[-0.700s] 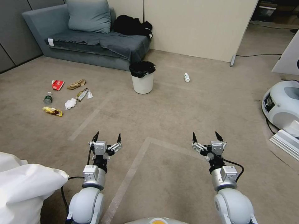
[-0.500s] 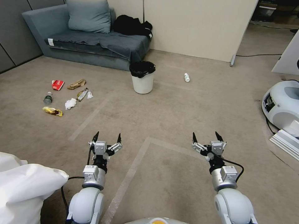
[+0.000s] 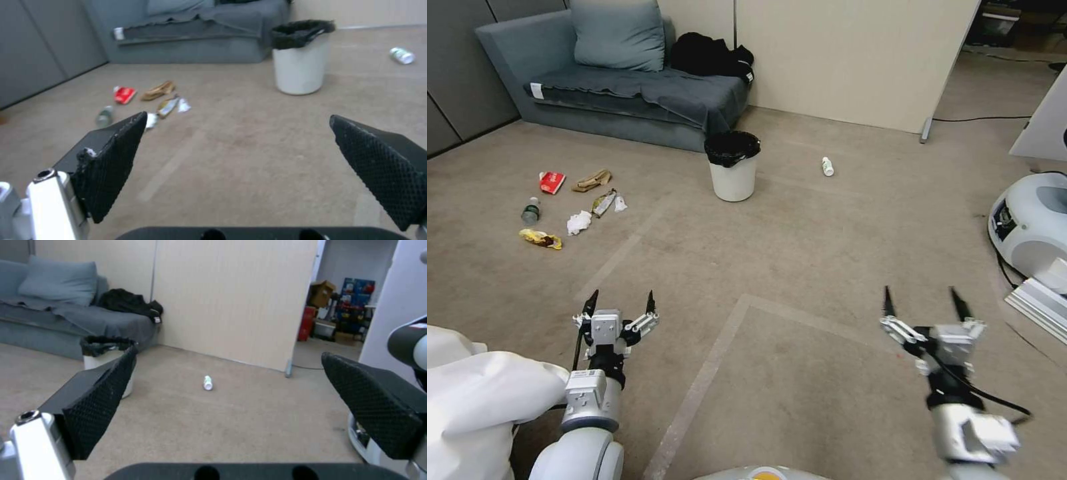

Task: Pick up the trash bin, then pick up the garbage from the floor and place it into the trash bin.

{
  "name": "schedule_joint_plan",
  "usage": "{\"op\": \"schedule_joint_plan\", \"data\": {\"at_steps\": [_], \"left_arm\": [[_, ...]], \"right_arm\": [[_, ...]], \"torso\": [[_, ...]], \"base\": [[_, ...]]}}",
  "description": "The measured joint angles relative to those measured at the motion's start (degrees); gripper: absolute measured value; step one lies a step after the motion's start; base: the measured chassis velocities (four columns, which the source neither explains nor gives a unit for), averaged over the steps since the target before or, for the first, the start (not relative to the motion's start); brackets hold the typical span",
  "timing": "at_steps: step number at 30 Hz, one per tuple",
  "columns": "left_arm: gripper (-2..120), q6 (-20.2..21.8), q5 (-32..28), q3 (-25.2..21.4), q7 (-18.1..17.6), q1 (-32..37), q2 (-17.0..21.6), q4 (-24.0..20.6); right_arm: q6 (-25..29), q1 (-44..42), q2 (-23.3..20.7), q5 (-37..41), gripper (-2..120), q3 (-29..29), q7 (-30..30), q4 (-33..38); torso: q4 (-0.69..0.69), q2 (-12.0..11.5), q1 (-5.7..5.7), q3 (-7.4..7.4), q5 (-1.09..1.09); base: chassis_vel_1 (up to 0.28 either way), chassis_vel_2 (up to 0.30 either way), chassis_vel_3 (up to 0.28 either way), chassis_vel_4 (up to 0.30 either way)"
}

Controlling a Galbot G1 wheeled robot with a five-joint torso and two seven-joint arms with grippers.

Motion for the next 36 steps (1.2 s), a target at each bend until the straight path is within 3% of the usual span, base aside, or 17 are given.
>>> {"op": "schedule_joint_plan", "data": {"at_steps": [2, 6, 21, 36], "left_arm": [[100, 3.3, -0.11, 0.05, -1.74, 2.35, 0.3, -3.62], [100, 5.07, 0.98, 1.47, -1.11, 3.64, 0.59, -5.89], [100, 4.2, 2.34, 2.39, -0.91, 3.95, 0.27, -5.66], [100, 3.67, 3.88, 4.55, -0.71, 3.92, -0.2, -4.73]], "right_arm": [[0.31, 0.12, 0.0, 0.34, 100, 0.13, -0.78, -0.03], [0.43, 0.47, 0.16, 0.5, 100, -0.19, -1.45, -0.56], [0.41, 0.84, 0.09, 0.28, 100, 0.45, -4.13, -1.08], [0.03, 0.9, 0.03, 0.52, 100, 0.49, -4.67, -1.0]], "torso": [[0.02, 0.0, 0.0, 0.0, -0.05], [-0.01, 0.0, 0.0, 0.0, -0.06], [-0.01, 0.0, -0.01, 0.0, -0.05], [-0.01, 0.0, 0.0, 0.01, -0.05]], "base": [[0.0, 0.0, 0.0, 0.0], [0.0, 0.0, 0.0, 0.0], [0.0, 0.0, 0.0, 0.0], [-0.125, 0.129, 0.135, -0.131]]}}
